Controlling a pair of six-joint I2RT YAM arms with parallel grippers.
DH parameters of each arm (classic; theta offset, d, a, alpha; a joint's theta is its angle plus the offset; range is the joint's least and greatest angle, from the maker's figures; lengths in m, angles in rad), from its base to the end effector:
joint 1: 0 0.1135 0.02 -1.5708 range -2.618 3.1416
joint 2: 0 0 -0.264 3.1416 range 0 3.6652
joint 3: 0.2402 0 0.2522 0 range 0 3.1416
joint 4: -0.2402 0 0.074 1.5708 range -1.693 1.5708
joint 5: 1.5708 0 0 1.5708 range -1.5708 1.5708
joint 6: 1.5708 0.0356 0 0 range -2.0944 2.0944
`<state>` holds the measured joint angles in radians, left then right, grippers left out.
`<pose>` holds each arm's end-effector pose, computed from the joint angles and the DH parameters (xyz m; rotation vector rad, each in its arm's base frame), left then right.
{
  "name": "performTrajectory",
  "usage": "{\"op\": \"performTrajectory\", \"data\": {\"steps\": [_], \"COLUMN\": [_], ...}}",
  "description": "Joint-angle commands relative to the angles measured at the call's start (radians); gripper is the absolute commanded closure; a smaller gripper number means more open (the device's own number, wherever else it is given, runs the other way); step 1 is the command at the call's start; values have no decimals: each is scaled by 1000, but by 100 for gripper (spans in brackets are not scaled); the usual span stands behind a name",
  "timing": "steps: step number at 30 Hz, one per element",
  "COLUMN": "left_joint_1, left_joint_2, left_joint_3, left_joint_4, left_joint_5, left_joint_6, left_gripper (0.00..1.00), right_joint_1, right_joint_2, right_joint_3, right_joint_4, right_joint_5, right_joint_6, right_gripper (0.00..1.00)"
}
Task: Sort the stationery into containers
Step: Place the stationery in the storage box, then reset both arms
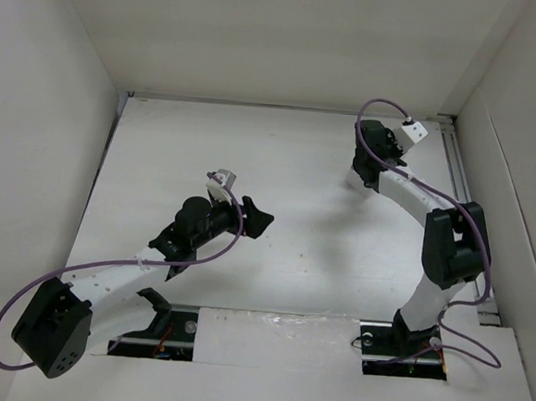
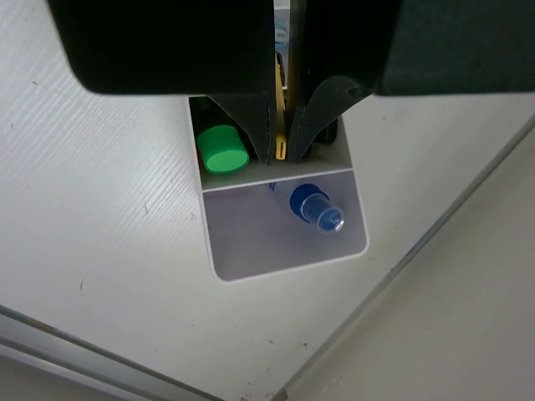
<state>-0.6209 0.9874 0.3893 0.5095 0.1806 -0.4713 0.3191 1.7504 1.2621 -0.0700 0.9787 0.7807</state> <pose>0.1747 -0.1328 0.2358 0.2748 1.7308 -0.9652 0.3808 0.0947 0.2616 0.9315 1.6348 -0.2965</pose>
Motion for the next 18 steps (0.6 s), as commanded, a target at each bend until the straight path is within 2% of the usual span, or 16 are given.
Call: {"op": "performTrajectory", "data": {"steps": [1,4,6,7,8,11,12,16,18], "left_joint_1": [-2,-2,-2,-2,-2,-2,-2,-2,-2], "left_joint_2": [-20,-10,-10,-10,-10,-1,-1,-42,-55], "left_joint_3": [6,6,6,6,6,6,6,-13,-13], "left_joint_4": [43,43,43,43,43,43,43,43,43], "left_joint_5": [19,19,31,31,22,13,13,-27,-27], "left_joint_6": [16,16,16,16,7,7,7,7,-3], "left_gripper": [0,0,0,0,0,0,0,0,0], "right_joint_1": [23,23,34,44,44,54,54,64,64], "right_joint_2": [14,41,50,50,50,25,9,-112,-214], "right_joint_3": [51,60,60,60,60,60,60,49,30], "right_joint_4": [-1,-10,-10,-10,-10,-62,-73,-85,-99], "right_joint_5": [54,54,63,63,63,54,43,-3,-89], "right_joint_6": [-12,-12,-12,-12,-2,23,43,43,52], "right_gripper": [100,100,89,82,67,46,35,10,5]}}
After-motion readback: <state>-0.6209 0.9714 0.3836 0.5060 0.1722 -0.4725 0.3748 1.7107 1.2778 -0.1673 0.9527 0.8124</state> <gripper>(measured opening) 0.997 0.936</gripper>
